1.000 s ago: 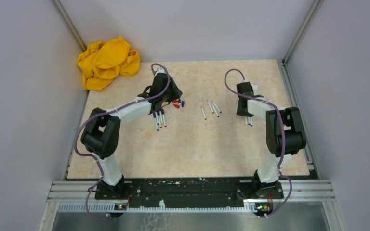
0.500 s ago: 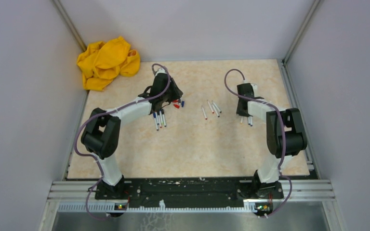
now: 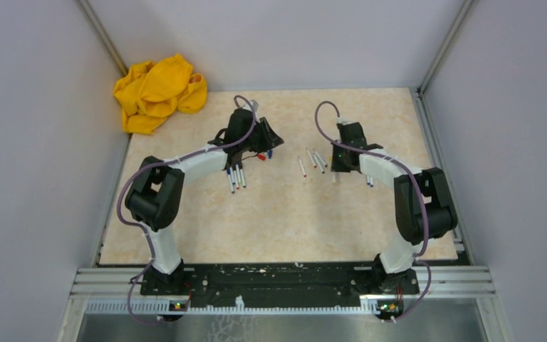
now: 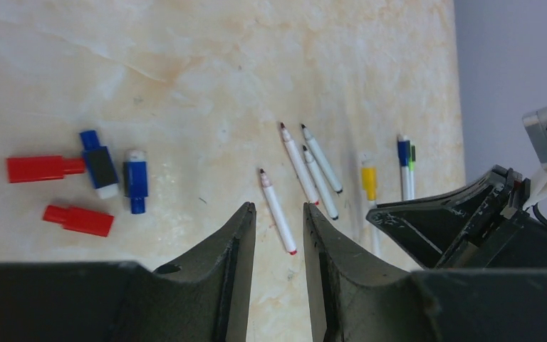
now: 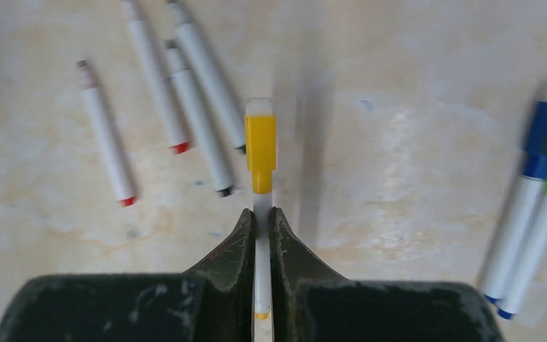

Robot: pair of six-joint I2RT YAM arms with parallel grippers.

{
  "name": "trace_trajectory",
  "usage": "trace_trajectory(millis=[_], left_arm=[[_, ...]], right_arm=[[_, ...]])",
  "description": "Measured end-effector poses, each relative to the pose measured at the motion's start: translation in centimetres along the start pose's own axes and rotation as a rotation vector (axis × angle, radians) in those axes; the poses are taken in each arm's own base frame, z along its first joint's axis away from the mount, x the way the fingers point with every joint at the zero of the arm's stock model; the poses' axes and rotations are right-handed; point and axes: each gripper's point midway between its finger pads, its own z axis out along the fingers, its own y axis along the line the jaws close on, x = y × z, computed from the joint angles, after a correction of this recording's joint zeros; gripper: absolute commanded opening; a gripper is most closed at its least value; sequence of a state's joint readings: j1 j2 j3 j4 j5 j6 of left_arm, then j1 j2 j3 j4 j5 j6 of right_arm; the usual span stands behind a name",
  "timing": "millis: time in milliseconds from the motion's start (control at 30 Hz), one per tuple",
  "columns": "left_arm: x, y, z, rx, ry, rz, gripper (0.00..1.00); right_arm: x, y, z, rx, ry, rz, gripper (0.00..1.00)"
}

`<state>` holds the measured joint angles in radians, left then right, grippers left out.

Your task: Open the pen caps

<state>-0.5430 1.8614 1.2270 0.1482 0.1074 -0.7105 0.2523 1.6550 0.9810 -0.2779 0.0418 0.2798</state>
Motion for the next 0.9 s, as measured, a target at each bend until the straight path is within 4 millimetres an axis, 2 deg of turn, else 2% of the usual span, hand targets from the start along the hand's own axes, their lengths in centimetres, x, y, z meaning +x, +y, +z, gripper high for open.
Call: trace_trajectory(millis=[133, 233, 333, 667, 900], left_arm=[[1.7, -0.8, 0.5, 0.072, 0.071, -0.021, 0.40], [2.4, -1.5, 0.5, 0.118, 0.104, -0.039, 0.41], [2.7, -2.2, 0.3, 0.152, 0.122, -0.053, 0.43], [3.8, -4.0, 0.0, 0.204, 0.160, -0.066, 0.45], [4.1, -4.2, -0.1, 0.207, 0.165, -0.065, 0.45]], right_arm=[[-0.4, 5.2, -1.3, -0.177, -0.007, -0.061, 0.00], [-0.7, 8.3, -2.3, -0.281, -0.015, -0.096, 0.00], [-0.7, 10.4, -3.0, -0.358, -0.017, -0.115, 0.00], [-1.1, 14.7, -4.8, -0.494, -0.033, -0.157, 0.00], [-2.1, 16.3, -5.7, -0.538, -0.063, -0.174, 0.00]])
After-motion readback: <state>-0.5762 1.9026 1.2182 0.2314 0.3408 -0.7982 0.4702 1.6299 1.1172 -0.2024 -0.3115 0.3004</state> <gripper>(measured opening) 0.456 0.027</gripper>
